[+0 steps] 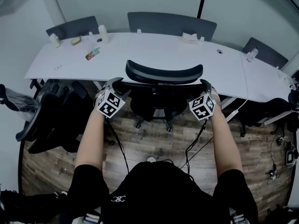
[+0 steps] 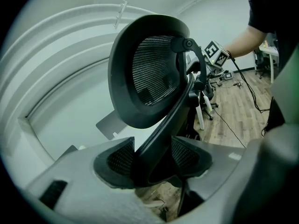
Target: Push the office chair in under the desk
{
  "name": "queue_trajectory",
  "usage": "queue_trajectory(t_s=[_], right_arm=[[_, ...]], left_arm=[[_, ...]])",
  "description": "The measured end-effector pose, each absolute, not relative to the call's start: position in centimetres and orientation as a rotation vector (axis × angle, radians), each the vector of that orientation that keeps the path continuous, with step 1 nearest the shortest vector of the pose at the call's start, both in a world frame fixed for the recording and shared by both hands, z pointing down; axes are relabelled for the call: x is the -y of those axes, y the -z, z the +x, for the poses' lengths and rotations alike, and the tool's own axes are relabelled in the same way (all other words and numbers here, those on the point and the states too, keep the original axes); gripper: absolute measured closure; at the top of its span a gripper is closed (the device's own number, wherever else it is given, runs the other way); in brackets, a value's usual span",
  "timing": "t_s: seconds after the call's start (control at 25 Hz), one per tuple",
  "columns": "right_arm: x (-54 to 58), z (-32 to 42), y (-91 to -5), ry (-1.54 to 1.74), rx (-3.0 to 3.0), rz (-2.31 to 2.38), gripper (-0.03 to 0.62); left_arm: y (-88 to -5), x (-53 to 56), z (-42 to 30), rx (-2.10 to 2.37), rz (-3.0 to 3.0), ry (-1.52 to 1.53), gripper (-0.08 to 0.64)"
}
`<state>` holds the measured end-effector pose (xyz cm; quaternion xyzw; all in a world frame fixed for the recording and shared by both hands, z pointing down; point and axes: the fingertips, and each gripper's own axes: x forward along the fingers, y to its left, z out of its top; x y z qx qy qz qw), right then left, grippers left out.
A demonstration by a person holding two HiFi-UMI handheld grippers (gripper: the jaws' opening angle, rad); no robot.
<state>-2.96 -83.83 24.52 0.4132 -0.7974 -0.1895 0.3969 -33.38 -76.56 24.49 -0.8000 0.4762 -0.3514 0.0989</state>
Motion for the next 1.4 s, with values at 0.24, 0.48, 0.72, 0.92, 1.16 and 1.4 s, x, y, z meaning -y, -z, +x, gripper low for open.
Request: queue_trajectory(t_s=[0.24, 0.48, 0.72, 0.92, 1.16, 1.4], right_arm=[[86.5, -3.8, -24.5, 0.477, 2.019, 1.058, 0.257], [87.3, -5.6, -24.2, 0.524, 2.044, 1.083, 0.258], [87.6, -6.4, -24.1, 0.533, 2.051, 1.096, 0.258], [87.6, -6.4, -24.1, 0.526, 2.046, 1.092, 0.258], [87.6, -6.4, -24.2, 0.506, 2.045, 1.081, 0.257], [86.9, -6.5, -24.0, 0.507, 2.072, 1.097, 0.253]], left_arm=[[-24.4, 79.6, -34.2, -1.399, -2.365, 1.023, 0.316], [-24.3, 82.4, -36.4, -1.376, -2.387, 1.064, 0.307], [-24.3, 83.6, -37.3, -1.356, -2.396, 1.062, 0.304], [-24.2, 84.0, -37.3, -1.337, -2.402, 1.057, 0.304], [-24.1, 83.9, -37.3, -1.323, -2.397, 1.042, 0.302], [-23.2, 82.7, -37.3, -1.517, -2.406, 0.934, 0.307]])
